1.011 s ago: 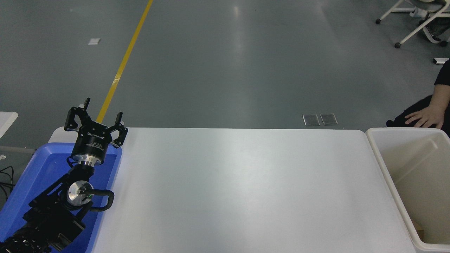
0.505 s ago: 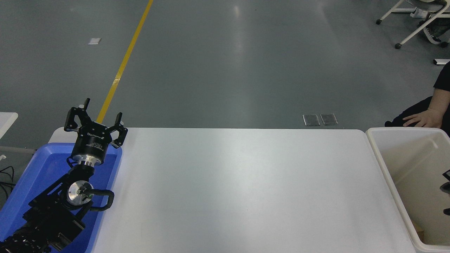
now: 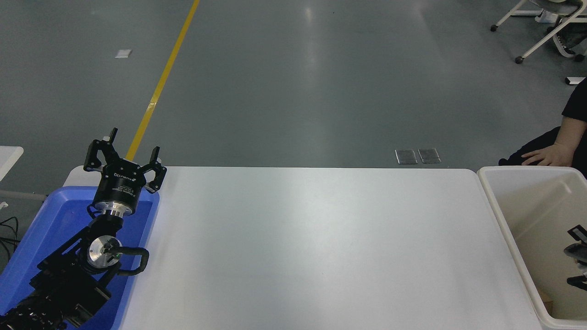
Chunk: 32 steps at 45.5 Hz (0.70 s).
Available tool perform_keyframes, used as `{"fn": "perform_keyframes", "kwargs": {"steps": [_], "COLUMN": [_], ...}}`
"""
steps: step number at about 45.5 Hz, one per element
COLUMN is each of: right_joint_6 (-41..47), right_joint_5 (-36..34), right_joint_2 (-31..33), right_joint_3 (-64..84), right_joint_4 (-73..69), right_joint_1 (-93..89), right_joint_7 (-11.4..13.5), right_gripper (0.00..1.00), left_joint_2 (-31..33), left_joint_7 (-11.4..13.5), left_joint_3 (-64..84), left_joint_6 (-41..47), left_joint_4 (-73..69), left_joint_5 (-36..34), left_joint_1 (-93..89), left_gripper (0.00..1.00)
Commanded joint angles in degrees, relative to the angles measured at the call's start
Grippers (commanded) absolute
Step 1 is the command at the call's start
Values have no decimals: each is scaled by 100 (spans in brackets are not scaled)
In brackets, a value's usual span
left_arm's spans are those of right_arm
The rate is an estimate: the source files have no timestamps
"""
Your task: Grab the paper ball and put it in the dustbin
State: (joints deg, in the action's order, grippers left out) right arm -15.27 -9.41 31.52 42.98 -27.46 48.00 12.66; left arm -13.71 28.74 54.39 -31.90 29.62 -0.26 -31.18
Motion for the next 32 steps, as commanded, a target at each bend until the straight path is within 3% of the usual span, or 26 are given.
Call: {"fn": "perform_keyframes", "kwargs": {"steps": [1, 14, 32], "right_joint_6": [42, 68, 718], "right_joint_5": [1, 1, 62], "right_joint_2": [-6, -50, -656], "right_joint_3": [-18, 52, 526], "right_joint_4": [-31, -92, -461], "right_joint_1": [192, 1325, 3056], "right_joint_7": [0, 0, 0], "right_gripper": [100, 100, 100], "left_joint_2": [0, 0, 0], "left_joint_7": [0, 0, 0], "left_joint_3": [-7, -7, -7], "left_joint_6": [0, 0, 0], "left_joint_4": [0, 0, 0], "left_joint_5": [0, 0, 0], "left_joint_1": [-3, -3, -3], "left_gripper": [98, 98, 98]}}
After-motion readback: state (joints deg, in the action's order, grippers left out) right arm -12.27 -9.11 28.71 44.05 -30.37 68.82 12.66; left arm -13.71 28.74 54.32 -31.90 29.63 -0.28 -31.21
